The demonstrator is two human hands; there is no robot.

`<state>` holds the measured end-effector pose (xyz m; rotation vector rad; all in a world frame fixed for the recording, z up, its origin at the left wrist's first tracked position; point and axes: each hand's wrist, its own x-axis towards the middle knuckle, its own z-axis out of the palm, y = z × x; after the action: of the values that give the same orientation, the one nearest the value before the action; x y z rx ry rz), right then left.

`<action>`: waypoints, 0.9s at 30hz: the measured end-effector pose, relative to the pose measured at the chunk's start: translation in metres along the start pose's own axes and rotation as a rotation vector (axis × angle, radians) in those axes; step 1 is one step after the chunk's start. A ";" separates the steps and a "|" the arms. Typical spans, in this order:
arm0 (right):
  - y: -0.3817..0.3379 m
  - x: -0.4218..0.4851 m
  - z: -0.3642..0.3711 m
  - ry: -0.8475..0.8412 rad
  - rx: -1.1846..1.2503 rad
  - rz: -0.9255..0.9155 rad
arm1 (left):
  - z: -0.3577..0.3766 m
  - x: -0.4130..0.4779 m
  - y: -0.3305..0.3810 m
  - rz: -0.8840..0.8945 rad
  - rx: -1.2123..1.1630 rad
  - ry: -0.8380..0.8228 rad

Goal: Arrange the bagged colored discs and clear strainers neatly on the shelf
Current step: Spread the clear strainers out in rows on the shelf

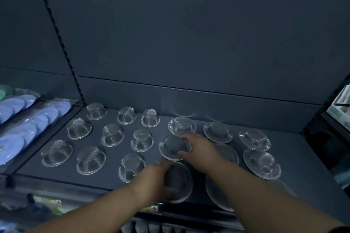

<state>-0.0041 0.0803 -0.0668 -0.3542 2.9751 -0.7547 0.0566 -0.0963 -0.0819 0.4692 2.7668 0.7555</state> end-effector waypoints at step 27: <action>-0.004 0.022 0.009 -0.105 -0.033 0.158 | 0.010 0.015 -0.018 0.179 -0.077 -0.011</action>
<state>-0.0231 0.0671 -0.0729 -0.1525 2.8772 -0.6499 0.0416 -0.1012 -0.1018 0.7104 2.6999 0.8929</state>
